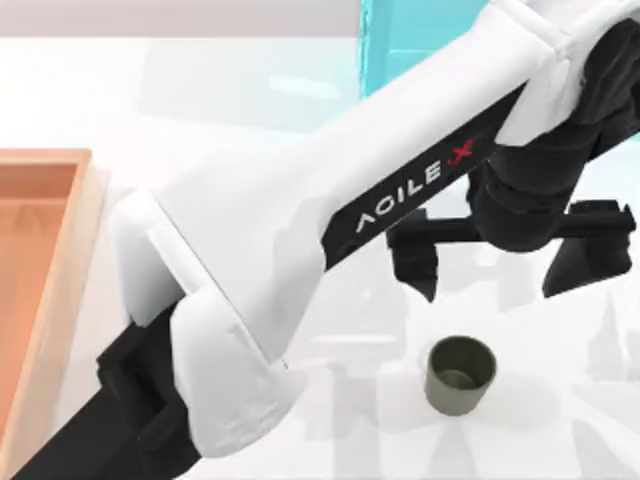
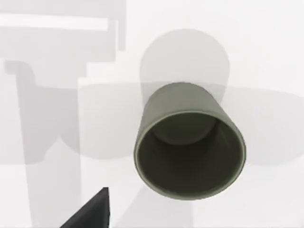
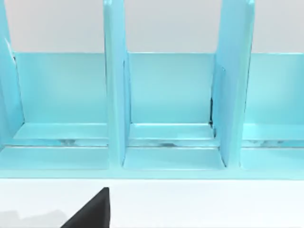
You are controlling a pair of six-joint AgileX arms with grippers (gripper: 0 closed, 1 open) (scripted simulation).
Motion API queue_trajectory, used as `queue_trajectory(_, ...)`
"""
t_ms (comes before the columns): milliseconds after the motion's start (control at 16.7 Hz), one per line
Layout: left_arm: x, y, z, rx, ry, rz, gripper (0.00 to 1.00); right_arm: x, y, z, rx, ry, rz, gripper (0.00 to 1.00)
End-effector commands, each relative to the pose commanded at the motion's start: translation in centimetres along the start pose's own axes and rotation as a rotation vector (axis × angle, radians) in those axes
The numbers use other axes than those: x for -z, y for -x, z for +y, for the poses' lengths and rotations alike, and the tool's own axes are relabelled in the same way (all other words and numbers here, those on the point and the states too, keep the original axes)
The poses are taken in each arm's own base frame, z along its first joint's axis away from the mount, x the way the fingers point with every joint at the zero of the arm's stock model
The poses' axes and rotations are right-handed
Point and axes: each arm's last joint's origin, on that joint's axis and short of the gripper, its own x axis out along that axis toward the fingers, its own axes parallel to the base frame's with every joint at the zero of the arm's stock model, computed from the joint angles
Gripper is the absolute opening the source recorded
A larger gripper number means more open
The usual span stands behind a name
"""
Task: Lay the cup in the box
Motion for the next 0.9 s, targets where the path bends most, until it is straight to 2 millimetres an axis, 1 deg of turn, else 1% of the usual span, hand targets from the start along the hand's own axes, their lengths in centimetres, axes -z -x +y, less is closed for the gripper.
queue_trajectory(120, 1.6, -0.2, -1.1, 0.001, -0.034, 0.006, 1.00, 0.0, 0.0, 0.0, 0.000, 0.000, 0.000, 1.00)
queue_trajectory(240, 2.1, -0.3, -1.4, -0.001, -0.044, 0.008, 1.00, 0.0, 0.0, 0.0, 0.000, 0.000, 0.000, 1.00)
queue_trajectory(660, 1.9, -0.4, -1.4, 0.000, -0.042, 0.006, 1.00, 0.0, 0.0, 0.0, 0.000, 0.000, 0.000, 1.00)
queue_trajectory(900, 1.7, -2.0, -1.9, -0.001, -0.044, 0.008, 1.00, 0.0, 0.0, 0.0, 0.000, 0.000, 0.000, 1.00)
